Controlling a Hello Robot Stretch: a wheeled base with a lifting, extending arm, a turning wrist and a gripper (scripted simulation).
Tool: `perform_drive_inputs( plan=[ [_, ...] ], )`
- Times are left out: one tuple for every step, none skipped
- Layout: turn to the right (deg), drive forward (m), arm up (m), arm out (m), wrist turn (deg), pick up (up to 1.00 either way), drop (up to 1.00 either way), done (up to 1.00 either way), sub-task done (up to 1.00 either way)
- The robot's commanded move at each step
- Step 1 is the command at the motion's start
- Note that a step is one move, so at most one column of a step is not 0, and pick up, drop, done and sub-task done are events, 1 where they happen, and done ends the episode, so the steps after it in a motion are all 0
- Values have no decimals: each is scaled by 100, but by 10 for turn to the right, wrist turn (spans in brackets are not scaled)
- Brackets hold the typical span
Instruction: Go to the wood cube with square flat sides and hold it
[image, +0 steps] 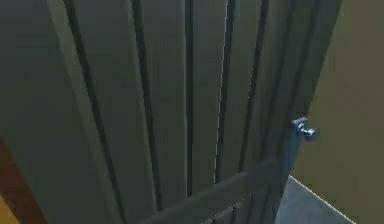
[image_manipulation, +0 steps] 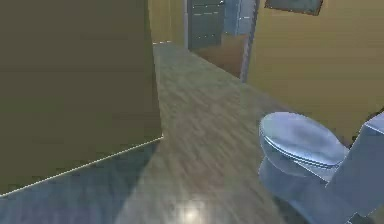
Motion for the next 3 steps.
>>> perform_drive_inputs(
  plan=[
    [450,0,0,0,0,0,0,0,0],
    [120,0,0,0,0,0,0,0,0],
    [30,0,0,0,0,0,0,0,0]
  ],
)
